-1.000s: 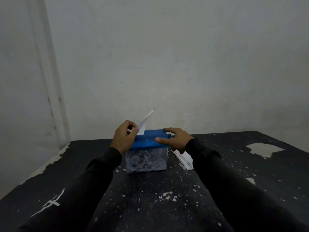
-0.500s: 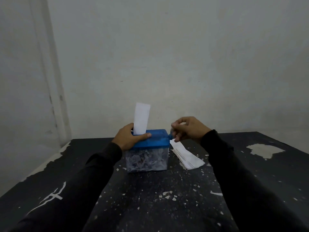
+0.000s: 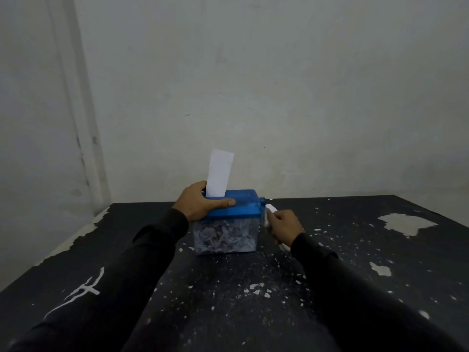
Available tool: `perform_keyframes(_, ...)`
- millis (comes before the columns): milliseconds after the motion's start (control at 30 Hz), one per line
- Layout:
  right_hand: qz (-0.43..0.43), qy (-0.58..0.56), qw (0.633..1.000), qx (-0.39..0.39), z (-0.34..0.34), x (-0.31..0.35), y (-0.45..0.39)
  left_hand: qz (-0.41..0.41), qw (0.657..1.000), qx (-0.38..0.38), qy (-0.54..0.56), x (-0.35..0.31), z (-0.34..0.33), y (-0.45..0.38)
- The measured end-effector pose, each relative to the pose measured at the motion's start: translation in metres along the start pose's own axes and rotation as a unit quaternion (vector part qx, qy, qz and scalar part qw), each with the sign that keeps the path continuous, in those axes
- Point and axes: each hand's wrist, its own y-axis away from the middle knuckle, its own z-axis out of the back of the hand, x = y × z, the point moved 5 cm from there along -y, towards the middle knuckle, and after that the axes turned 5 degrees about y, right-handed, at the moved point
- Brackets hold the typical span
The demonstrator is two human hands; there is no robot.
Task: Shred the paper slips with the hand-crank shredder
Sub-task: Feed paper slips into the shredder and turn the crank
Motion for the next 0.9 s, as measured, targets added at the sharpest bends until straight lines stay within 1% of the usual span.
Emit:
perform_keyframes(67,0.030,-0.041,0.998,-0.034,0.012,0.014,0.017,0.001,1.000,0.003,0.000,0.000,-0.001,-0.001)
perform_keyframes(100,0.036,-0.087,0.995,-0.039,0.019,0.025,0.023,0.000,1.000,0.003,0.000,0.000,-0.002,-0.002)
perform_keyframes(167,0.044,-0.168,0.985,-0.014,0.031,0.053,0.028,0.002,1.000,0.001,-0.002,0.002,0.000,-0.003)
perform_keyframes(200,0.044,-0.184,0.982,0.005,0.035,0.064,0.026,0.003,1.000,0.003,-0.006,0.002,0.000,-0.003)
perform_keyframes(267,0.051,-0.149,0.987,0.018,0.041,0.077,0.016,0.000,1.000,0.007,-0.012,0.003,0.001,-0.002)
perform_keyframes(333,0.056,-0.097,0.994,0.006,0.044,0.082,0.005,-0.010,1.000,0.009,-0.016,0.004,0.000,-0.001)
perform_keyframes(400,0.062,-0.072,0.995,-0.018,0.043,0.087,-0.001,-0.014,1.000,-0.002,-0.017,0.008,0.001,-0.003)
perform_keyframes(467,0.072,-0.054,0.994,-0.063,0.043,0.090,-0.004,-0.003,1.000,-0.016,-0.004,0.009,0.004,-0.005)
perform_keyframes(533,0.094,-0.062,0.989,-0.094,0.041,0.088,-0.005,0.003,1.000,-0.025,0.004,0.007,0.004,-0.006)
perform_keyframes(600,0.123,-0.076,0.985,-0.093,0.039,0.086,-0.004,0.003,1.000,-0.028,-0.010,0.004,0.003,-0.003)
perform_keyframes(733,0.116,-0.133,0.982,-0.074,0.039,0.081,-0.003,0.000,0.999,-0.038,-0.015,0.004,0.003,-0.002)
perform_keyframes(900,0.115,-0.141,0.980,-0.081,0.038,0.083,-0.005,0.000,0.999,-0.046,-0.011,0.003,0.002,-0.001)
